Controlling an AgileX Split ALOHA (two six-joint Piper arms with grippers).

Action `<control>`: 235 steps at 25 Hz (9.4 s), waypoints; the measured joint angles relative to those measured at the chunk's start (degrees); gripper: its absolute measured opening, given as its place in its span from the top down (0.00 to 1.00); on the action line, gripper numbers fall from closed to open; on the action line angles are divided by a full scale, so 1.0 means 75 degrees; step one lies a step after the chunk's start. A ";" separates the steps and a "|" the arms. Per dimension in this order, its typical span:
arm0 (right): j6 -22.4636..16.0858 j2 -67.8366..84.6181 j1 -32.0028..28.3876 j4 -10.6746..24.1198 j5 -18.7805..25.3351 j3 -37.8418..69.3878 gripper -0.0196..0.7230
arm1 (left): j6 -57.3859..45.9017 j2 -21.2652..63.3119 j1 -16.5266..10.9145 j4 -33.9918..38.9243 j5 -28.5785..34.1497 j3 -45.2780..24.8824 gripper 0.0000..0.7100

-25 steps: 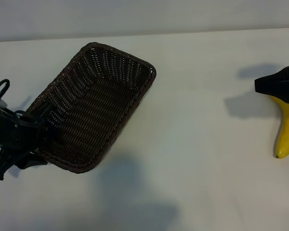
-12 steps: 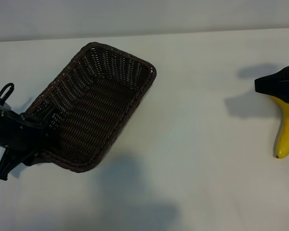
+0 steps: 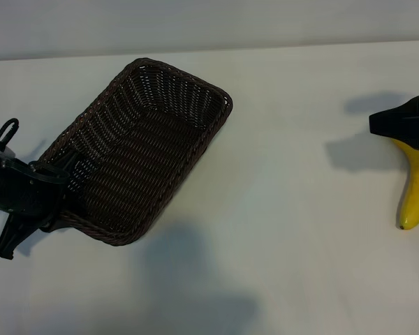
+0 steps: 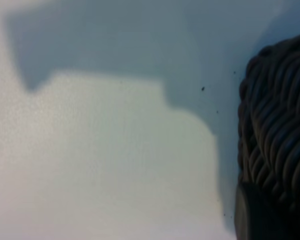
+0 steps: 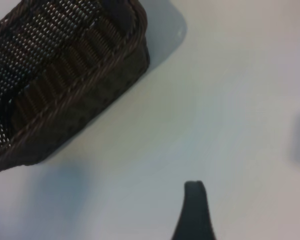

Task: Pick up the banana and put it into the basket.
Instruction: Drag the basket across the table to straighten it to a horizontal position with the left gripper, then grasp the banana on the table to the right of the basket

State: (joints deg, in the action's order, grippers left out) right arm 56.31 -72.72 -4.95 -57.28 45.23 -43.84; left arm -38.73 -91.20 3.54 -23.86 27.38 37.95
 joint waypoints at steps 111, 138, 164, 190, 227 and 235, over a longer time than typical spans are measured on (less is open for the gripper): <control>0.0000 0.0000 0.0000 0.0000 -0.0002 0.0000 0.20 | 0.4922 -0.3377 0.0876 0.3398 0.5329 0.8651 0.20; -0.0026 0.0000 0.0000 0.0000 -0.0016 0.0000 0.20 | 0.5064 -0.0983 -0.0494 0.4061 0.5329 0.7650 0.20; -0.0057 0.0000 0.0000 0.0000 -0.0016 -0.0003 0.20 | 0.4624 0.8355 -0.0494 0.3961 0.4820 -0.0438 0.20; -0.0070 0.0000 0.0000 0.0000 -0.0083 -0.0003 0.20 | 0.4621 1.0983 -0.0494 0.3572 0.4323 -0.1220 0.20; -0.6675 -0.2209 0.0000 0.5929 0.1046 -0.2222 0.20 | 0.4638 1.2220 -0.0494 0.3612 0.4342 -0.1242 0.20; -0.6675 -0.3256 0.0000 0.5915 0.0432 -0.2228 0.20 | 0.4644 1.2220 -0.0494 0.3612 0.4342 -0.1242 0.20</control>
State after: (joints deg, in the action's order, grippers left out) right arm 6.25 -97.14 -4.95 -12.92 48.46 -60.55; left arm -3.90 0.45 -0.17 3.24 59.94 28.63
